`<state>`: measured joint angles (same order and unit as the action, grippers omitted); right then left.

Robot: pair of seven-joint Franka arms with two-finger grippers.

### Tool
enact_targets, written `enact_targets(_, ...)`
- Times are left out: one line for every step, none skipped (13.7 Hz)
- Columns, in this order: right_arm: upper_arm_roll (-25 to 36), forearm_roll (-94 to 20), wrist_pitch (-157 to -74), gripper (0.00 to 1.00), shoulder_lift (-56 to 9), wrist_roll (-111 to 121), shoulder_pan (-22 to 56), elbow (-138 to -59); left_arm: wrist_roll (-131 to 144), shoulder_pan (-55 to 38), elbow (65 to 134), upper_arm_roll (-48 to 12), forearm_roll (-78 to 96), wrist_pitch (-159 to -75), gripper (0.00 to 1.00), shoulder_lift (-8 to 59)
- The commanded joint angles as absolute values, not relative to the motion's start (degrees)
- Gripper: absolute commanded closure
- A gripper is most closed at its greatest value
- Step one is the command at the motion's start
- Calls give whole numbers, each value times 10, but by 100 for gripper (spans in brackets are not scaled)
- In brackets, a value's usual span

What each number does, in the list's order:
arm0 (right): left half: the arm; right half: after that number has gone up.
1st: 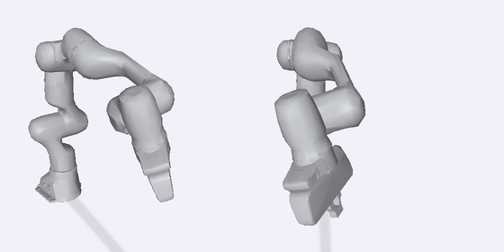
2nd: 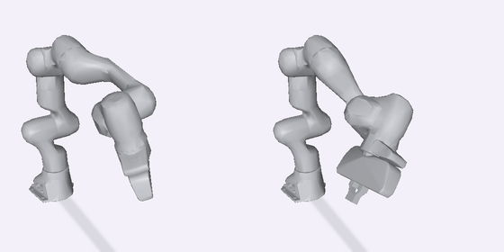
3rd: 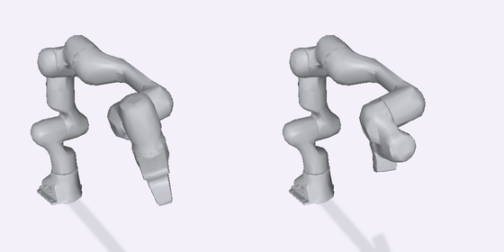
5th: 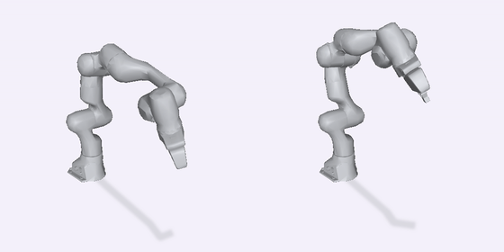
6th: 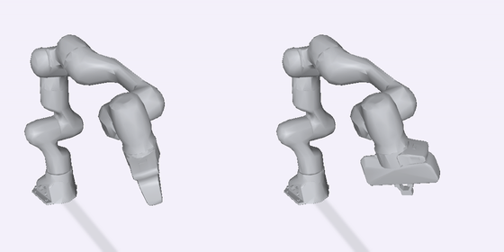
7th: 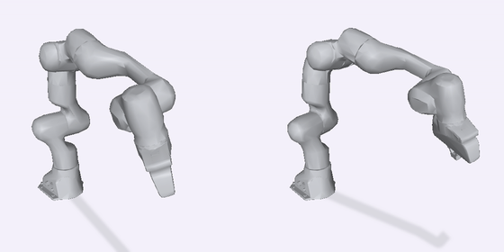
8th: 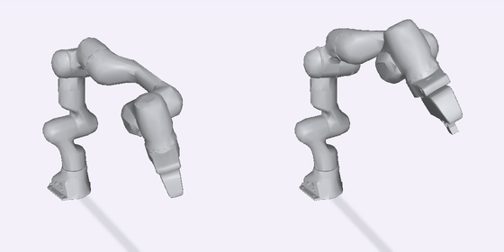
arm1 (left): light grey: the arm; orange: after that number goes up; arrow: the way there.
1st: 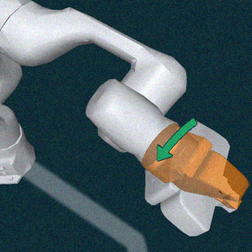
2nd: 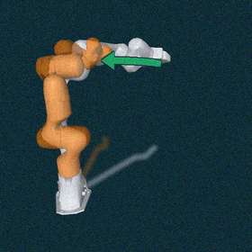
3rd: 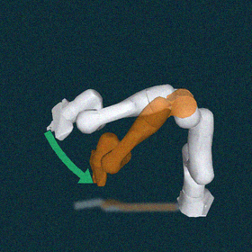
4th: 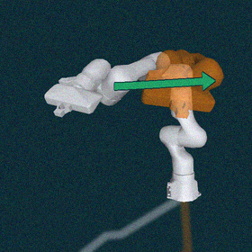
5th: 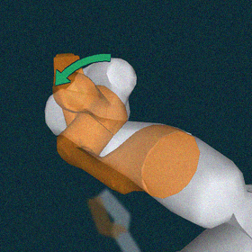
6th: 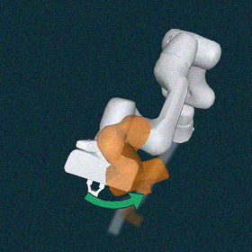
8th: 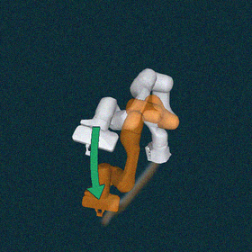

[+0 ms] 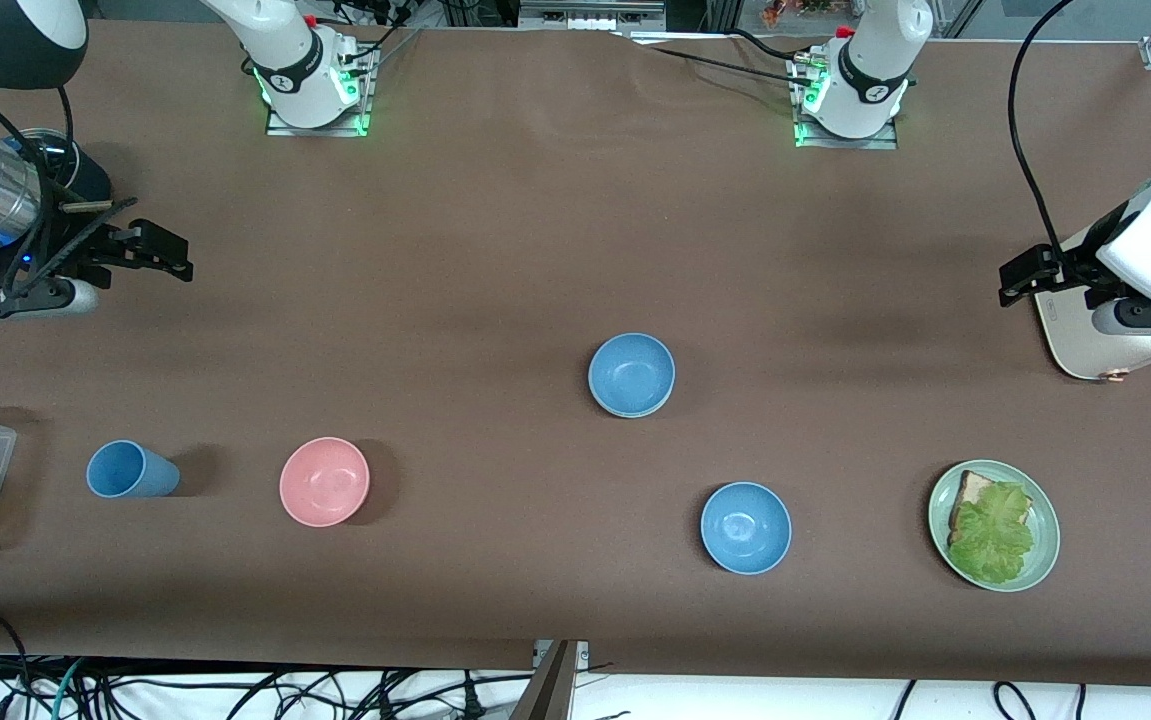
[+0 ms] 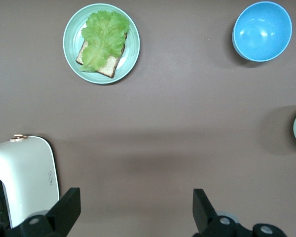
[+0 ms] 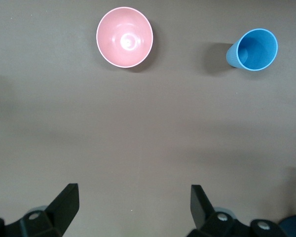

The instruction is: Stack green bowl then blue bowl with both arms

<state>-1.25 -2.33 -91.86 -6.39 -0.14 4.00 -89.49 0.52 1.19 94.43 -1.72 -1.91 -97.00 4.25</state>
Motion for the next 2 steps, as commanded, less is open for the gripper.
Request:
enact_targets(-15,-26,-920,0,-62,-4,39,-893,-7,11,931,-19,-22,-968,0,47)
enact_targets(-15,-26,-921,0,-62,-4,39,-893,-7,11,931,-20,-21,-964,0,47)
